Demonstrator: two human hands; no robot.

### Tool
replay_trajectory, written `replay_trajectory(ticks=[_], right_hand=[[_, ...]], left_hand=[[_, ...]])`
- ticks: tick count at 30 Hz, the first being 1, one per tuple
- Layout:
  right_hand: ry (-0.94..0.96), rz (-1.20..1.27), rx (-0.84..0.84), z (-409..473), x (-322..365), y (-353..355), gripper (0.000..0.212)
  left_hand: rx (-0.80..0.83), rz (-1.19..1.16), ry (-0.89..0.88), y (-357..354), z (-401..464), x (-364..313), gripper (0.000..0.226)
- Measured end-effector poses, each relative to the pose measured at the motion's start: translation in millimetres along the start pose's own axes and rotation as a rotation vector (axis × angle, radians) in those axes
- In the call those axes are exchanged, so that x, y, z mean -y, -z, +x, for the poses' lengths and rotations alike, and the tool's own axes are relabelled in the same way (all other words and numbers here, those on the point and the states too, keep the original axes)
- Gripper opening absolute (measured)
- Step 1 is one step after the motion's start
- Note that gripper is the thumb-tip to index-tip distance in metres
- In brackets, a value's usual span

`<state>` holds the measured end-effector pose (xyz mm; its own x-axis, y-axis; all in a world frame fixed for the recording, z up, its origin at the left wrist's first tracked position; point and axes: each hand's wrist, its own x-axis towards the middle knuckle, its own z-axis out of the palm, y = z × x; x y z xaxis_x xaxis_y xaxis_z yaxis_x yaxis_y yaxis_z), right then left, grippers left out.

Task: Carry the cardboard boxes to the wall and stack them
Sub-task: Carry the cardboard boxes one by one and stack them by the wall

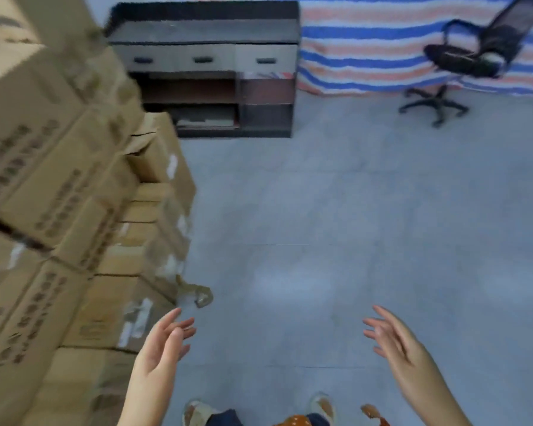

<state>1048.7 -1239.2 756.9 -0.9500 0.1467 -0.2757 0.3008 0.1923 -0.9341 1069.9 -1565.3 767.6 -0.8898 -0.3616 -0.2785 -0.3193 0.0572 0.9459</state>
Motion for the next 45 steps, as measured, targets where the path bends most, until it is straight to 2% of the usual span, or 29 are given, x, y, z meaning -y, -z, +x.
replay_trajectory(ticks=[1,5,11,14,19,21,22,25,29,32,36,38,42,45], right_hand=[[-0.016,0.018,-0.046,-3.5,-6.0,24.0,0.072],[-0.079,0.083,-0.251,-20.9,-30.4,107.1,0.093],[-0.203,0.167,-0.487,-48.9,-53.3,177.3,0.084],[-0.257,0.165,-0.58,-54.5,-58.4,196.0,0.09],[-0.321,0.194,-0.74,-40.1,-64.1,226.6,0.067],[-0.343,0.205,-0.804,-25.5,-63.3,244.0,0.024],[-0.346,0.217,-0.84,-16.9,-65.3,255.6,0.019],[-0.356,0.225,-0.952,11.2,-58.6,291.6,0.029],[-0.335,0.253,-1.088,49.8,-45.8,343.1,0.031],[-0.316,0.251,-1.144,64.3,-44.9,379.0,0.026],[-0.358,0.29,-1.234,69.9,-56.7,420.0,0.023],[-0.398,0.332,-1.286,70.6,-72.1,443.5,0.031],[-0.445,0.407,-1.338,69.8,-99.1,504.9,0.03],[-0.452,0.382,-1.348,58.9,-123.0,574.0,0.031]], left_hand=[[0.035,-0.014,-0.002,-22.7,-0.1,-2.6,0.029],[0.176,-0.018,-0.026,-110.2,-0.5,-18.8,0.027],[0.416,0.044,-0.086,-223.5,2.8,-53.0,0.031],[0.528,0.122,-0.109,-271.1,5.7,-62.9,0.032],[0.694,0.213,-0.153,-354.0,17.4,-78.1,0.029],[0.754,0.23,-0.171,-394.3,29.4,-83.8,0.03],[0.794,0.241,-0.186,-415.8,36.7,-87.8,0.03],[0.912,0.261,-0.259,-482.6,56.5,-109.9,0.033],[1.031,0.276,-0.353,-576.3,73.7,-146.2,0.039],[1.124,0.301,-0.389,-638.4,73.3,-164.0,0.033],[1.212,0.313,-0.379,-708.4,52.6,-172.3,0.031],[1.25,0.355,-0.36,-741.5,38.0,-167.7,0.033],[1.271,0.397,-0.317,-812.2,-1.9,-160.7,0.051],[1.275,0.377,-0.317,-875.7,-43.2,-154.9,0.04]])
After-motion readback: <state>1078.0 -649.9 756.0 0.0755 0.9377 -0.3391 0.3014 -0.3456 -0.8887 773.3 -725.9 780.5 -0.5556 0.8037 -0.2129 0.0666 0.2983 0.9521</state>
